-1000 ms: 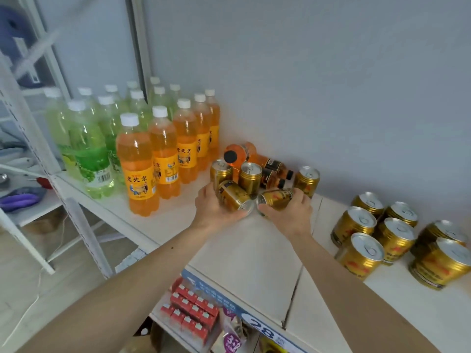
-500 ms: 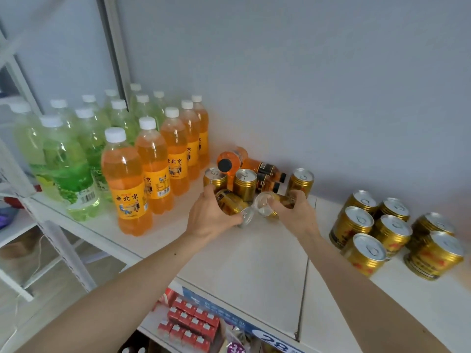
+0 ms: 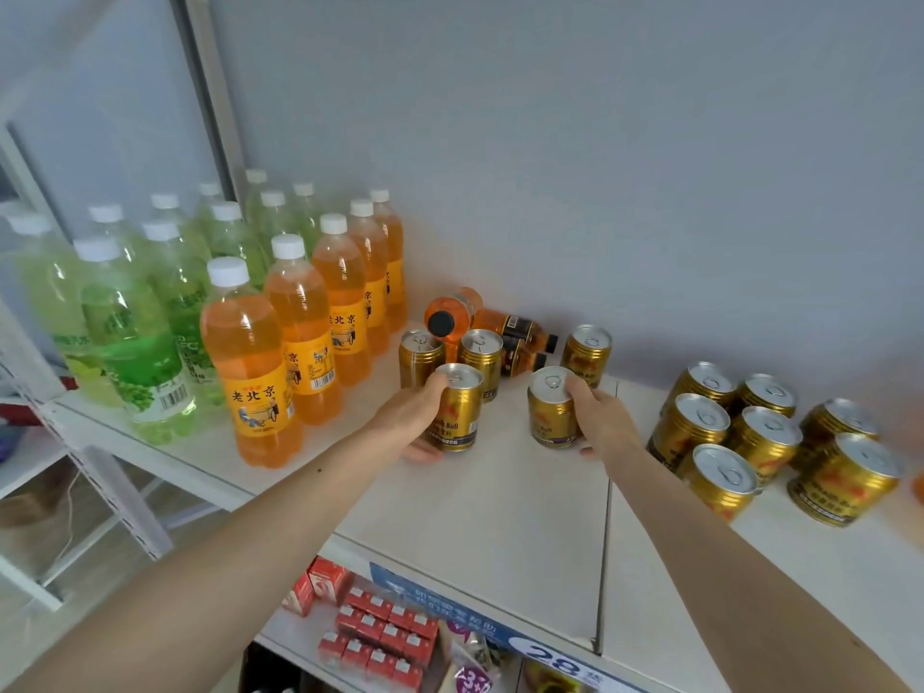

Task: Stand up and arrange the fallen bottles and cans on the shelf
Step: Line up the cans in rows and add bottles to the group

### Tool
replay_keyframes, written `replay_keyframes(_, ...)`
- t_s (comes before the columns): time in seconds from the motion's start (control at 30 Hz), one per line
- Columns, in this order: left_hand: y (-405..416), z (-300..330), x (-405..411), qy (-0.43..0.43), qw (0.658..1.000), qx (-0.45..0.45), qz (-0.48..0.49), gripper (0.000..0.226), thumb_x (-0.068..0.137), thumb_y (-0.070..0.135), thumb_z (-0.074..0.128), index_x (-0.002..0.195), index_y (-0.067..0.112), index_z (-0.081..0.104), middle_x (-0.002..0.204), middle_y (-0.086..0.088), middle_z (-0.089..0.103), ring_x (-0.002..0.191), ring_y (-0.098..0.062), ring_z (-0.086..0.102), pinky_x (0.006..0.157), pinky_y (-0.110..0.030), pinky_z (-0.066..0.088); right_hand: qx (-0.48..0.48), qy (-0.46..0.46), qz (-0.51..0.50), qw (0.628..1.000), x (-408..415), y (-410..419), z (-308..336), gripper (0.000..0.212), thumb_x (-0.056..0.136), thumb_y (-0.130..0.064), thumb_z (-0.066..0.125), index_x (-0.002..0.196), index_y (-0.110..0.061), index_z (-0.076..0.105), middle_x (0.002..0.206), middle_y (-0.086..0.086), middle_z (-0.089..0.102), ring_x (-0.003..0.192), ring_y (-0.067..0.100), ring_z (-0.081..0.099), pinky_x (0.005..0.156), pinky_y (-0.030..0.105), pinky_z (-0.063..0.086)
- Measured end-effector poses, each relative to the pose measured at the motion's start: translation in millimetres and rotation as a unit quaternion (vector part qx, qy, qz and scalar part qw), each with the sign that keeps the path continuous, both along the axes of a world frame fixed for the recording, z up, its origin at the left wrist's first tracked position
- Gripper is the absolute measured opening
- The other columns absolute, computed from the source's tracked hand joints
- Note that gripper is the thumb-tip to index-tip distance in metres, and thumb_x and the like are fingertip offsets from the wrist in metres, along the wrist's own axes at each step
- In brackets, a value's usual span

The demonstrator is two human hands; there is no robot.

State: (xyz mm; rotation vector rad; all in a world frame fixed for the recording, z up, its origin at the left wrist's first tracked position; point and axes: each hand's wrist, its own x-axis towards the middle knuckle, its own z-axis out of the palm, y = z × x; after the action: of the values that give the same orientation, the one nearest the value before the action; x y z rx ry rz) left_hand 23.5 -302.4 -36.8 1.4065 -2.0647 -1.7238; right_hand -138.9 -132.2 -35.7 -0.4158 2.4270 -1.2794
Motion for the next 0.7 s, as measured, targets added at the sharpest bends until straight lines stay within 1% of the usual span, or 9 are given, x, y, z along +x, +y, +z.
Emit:
replay_keyframes(0.1, 1, -2, 4, 0.028, 0.999, 0.002, -0.029, 0.086, 0.076, 0.083, 0.03, 0.133, 0.019, 0.042, 0.109, -0.016, 0.066, 0.066, -0.023, 0.072, 0.052, -0.028, 0.056, 0.002, -0.001, 0.002, 1.0, 1, 1, -4, 0.043, 0.092, -0.058, 0.034, 0.11, -0.025, 0.054, 0.106, 0.005, 0.057, 0.091, 0.023, 0.056, 0.086, 0.044, 0.053)
replay_keyframes(0.2, 4, -7, 8, 0.056, 0.997, -0.013, -0.058, 0.077, 0.072, 0.086, 0.03, 0.118, 0.026, 0.046, 0.088, -0.005, 0.067, 0.065, -0.02, 0.072, 0.054, -0.028, 0.057, -0.011, -0.015, 0.021, 1.0, 2, 2, -6, 0.06, 0.091, -0.065, 0.032, 0.128, -0.023, 0.054, 0.108, 0.001, 0.053, 0.1, 0.023, 0.054, 0.092, 0.043, 0.05)
replay_keyframes(0.23, 4, -10, 10, 0.063, 0.995, -0.023, -0.067, 0.076, 0.071, 0.087, 0.029, 0.115, 0.027, 0.046, 0.086, -0.002, 0.065, 0.065, -0.019, 0.072, 0.054, -0.027, 0.056, -0.014, -0.02, 0.034, 0.999, 3, 3, -7, 0.065, 0.09, -0.068, 0.032, 0.131, -0.022, 0.052, 0.109, 0.0, 0.052, 0.104, 0.022, 0.054, 0.094, 0.043, 0.048)
replay_keyframes(0.33, 0, -20, 15, 0.071, 0.984, -0.133, -0.097, 0.073, 0.072, 0.085, 0.03, 0.116, 0.03, 0.049, 0.101, 0.005, 0.063, 0.078, -0.015, 0.067, 0.052, -0.024, 0.053, -0.046, -0.006, 0.071, 0.996, 6, 7, -10, 0.063, 0.082, -0.071, 0.047, 0.124, -0.024, 0.053, 0.118, -0.005, 0.059, 0.106, 0.017, 0.054, 0.092, 0.036, 0.043)
replay_keyframes(0.4, -4, -28, 15, 0.11, 0.964, -0.214, -0.11, 0.067, 0.073, 0.077, 0.05, 0.119, 0.028, 0.053, 0.111, 0.009, 0.062, 0.094, -0.011, 0.061, 0.065, -0.023, 0.051, -0.064, 0.028, 0.07, 0.995, 9, 7, -13, 0.064, 0.075, -0.06, 0.068, 0.126, -0.025, 0.051, 0.121, -0.006, 0.061, 0.106, 0.013, 0.055, 0.09, 0.031, 0.043)
replay_keyframes(0.43, -5, -31, 15, 0.136, 0.96, -0.217, -0.116, 0.065, 0.068, 0.069, 0.064, 0.119, 0.03, 0.054, 0.112, 0.011, 0.062, 0.099, -0.01, 0.06, 0.074, -0.023, 0.05, -0.064, 0.052, 0.064, 0.995, 11, 6, -13, 0.068, 0.071, -0.053, 0.075, 0.127, -0.024, 0.049, 0.119, -0.007, 0.06, 0.104, 0.012, 0.055, 0.088, 0.029, 0.043)
replay_keyframes(0.5, -5, -34, 13, 0.169, 0.959, -0.188, -0.131, 0.075, 0.058, 0.053, 0.082, 0.122, 0.036, 0.049, 0.116, 0.015, 0.06, 0.106, -0.009, 0.059, 0.085, -0.025, 0.049, -0.048, 0.105, 0.051, 0.992, 14, 1, -13, 0.072, 0.067, -0.047, 0.081, 0.126, -0.022, 0.048, 0.115, -0.006, 0.061, 0.103, 0.012, 0.056, 0.084, 0.028, 0.045)
replay_keyframes(0.57, -3, -36, 9, 0.181, 0.959, -0.177, -0.128, 0.085, 0.055, 0.043, 0.087, 0.128, 0.036, 0.044, 0.121, 0.017, 0.055, 0.109, -0.008, 0.054, 0.089, -0.024, 0.046, -0.03, 0.133, 0.037, 0.99, 16, -2, -12, 0.071, 0.068, -0.045, 0.082, 0.125, -0.019, 0.049, 0.116, -0.002, 0.062, 0.107, 0.017, 0.058, 0.084, 0.03, 0.048)
replay_keyframes(0.7, 1, -39, 2, 0.21, 0.954, -0.192, -0.095, 0.08, 0.06, 0.038, 0.087, 0.128, 0.032, 0.046, 0.119, 0.016, 0.055, 0.108, -0.007, 0.051, 0.086, -0.022, 0.042, -0.039, 0.126, 0.041, 0.99, 16, 3, -10, 0.068, 0.07, -0.041, 0.081, 0.127, -0.02, 0.049, 0.118, -0.002, 0.062, 0.104, 0.015, 0.058, 0.08, 0.026, 0.045)
